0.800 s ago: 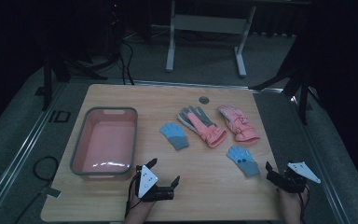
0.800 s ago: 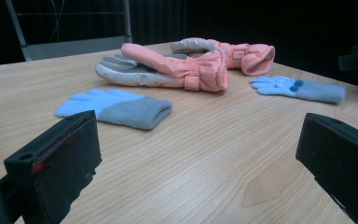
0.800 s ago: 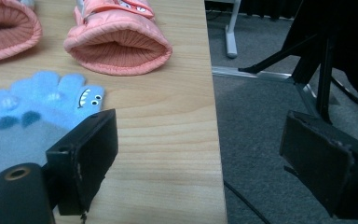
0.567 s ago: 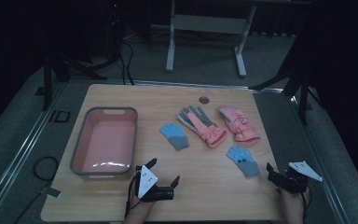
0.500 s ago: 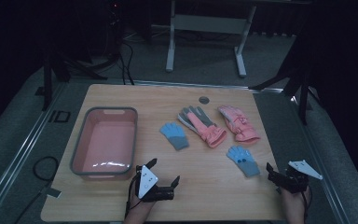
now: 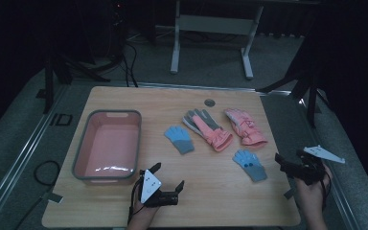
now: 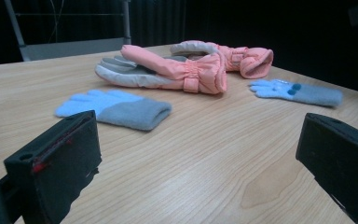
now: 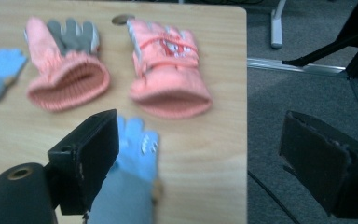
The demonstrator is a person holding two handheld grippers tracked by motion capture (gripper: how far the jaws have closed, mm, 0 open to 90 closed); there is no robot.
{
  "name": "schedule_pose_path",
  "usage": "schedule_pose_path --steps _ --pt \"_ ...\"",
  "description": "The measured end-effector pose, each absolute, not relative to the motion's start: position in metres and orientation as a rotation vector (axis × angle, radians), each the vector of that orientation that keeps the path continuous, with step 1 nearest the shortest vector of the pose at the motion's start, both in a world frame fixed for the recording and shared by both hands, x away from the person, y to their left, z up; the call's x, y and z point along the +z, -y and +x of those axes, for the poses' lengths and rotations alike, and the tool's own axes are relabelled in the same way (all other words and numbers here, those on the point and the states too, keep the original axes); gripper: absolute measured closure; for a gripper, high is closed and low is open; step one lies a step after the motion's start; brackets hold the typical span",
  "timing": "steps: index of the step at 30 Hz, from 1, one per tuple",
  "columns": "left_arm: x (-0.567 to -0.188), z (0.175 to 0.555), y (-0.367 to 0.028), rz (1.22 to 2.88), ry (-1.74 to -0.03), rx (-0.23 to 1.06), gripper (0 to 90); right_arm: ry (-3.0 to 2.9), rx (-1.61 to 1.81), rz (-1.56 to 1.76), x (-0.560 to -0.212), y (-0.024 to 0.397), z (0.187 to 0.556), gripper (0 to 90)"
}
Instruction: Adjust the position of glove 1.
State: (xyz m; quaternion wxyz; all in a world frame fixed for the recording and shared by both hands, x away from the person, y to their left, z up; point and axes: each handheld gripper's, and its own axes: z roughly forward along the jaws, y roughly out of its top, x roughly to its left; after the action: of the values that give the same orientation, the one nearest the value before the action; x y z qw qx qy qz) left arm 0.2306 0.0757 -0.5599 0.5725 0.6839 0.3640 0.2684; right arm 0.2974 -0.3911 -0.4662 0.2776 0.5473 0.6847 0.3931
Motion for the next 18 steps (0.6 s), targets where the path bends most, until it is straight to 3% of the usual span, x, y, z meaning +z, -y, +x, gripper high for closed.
schedule_pose_path --steps 18 --pt "-0.56 0.231 -0.077 1.604 -0.85 0.626 0.0 -1.955 1.152 1.244 -0.42 0.317 0.324 10.5"
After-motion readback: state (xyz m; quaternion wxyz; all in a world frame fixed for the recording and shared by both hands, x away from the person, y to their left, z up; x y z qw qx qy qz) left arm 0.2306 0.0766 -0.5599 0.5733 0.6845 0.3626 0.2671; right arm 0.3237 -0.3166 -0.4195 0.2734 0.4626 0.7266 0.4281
